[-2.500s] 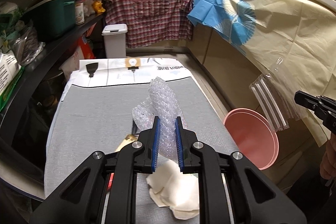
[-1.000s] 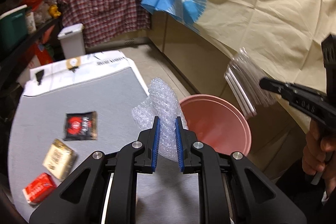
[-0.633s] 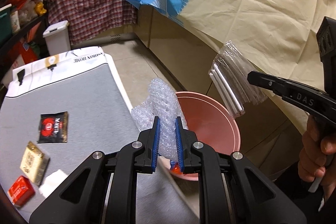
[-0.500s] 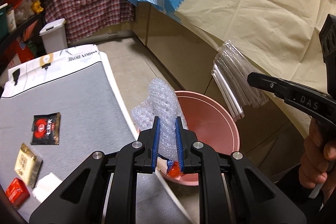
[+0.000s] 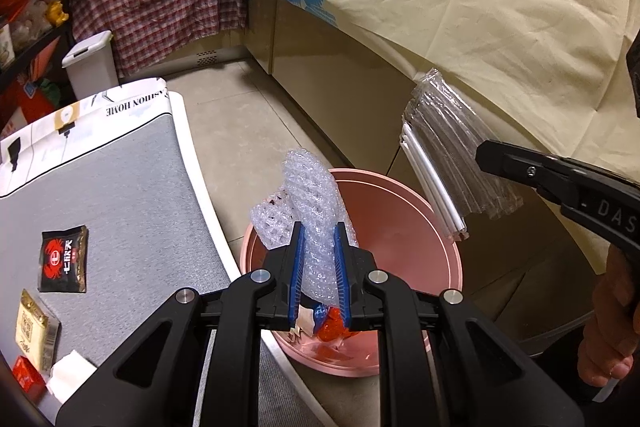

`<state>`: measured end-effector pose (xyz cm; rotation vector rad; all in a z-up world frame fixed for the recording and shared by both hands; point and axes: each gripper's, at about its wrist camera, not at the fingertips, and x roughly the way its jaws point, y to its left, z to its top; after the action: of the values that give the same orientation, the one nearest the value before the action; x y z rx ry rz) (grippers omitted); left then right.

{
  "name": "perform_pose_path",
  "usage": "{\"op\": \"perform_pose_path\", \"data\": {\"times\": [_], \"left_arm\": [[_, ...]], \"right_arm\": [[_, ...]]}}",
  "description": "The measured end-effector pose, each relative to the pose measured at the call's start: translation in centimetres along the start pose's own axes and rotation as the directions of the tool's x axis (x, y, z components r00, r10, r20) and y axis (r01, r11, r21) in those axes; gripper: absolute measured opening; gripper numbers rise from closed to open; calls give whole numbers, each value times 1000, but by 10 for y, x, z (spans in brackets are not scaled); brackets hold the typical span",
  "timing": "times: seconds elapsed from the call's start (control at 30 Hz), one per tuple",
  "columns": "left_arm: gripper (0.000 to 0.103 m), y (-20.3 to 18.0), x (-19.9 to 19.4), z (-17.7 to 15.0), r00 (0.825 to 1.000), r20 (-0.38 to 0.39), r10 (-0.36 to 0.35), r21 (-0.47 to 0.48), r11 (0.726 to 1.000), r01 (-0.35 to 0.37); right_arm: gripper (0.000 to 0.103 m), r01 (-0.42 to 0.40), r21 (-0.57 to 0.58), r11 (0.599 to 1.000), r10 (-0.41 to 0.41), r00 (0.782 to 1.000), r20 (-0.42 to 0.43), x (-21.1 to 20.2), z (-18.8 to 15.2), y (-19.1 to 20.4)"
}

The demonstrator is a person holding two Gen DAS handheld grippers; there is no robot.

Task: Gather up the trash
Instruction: 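Open the left tool to drop the bubble wrap while the right tool drops the straws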

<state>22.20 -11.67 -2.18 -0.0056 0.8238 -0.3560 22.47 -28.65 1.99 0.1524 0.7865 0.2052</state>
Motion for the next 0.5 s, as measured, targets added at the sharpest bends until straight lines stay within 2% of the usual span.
{"op": "perform_pose_path", "data": {"times": [0.07, 0.17, 0.23, 0.27, 0.3, 0.37, 0.5], "left_arm": [[16, 0, 2, 0, 1000, -7, -6, -2, 1000, 6], [26, 0, 4, 1, 1000, -14, -7, -8, 1000, 7], [27, 2, 2, 1, 1000, -10, -9, -15, 1000, 8], [27, 2, 2, 1, 1000, -10, -10, -18, 1000, 10], [27, 3, 2, 2, 1000, -10, -11, -19, 1000, 10], [27, 4, 0, 1, 1000, -9, -11, -22, 1000, 11], [27, 7, -2, 1, 1000, -4, -7, -23, 1000, 7]], "right_arm": [[5, 10, -1, 1000, -10, 1000, -1, 1, 1, -1], [8, 34, -3, 999, -34, 999, -8, 3, 0, -2], [11, 36, -3, 999, -36, 999, -8, 4, 0, -3], [19, 38, -4, 999, -38, 999, -7, 4, 0, -3], [33, 44, -4, 999, -44, 999, -6, 3, 0, -3], [43, 55, -3, 998, -55, 998, 1, 2, 0, -3], [43, 56, 4, 998, -56, 998, 1, 2, 0, -4]]}}
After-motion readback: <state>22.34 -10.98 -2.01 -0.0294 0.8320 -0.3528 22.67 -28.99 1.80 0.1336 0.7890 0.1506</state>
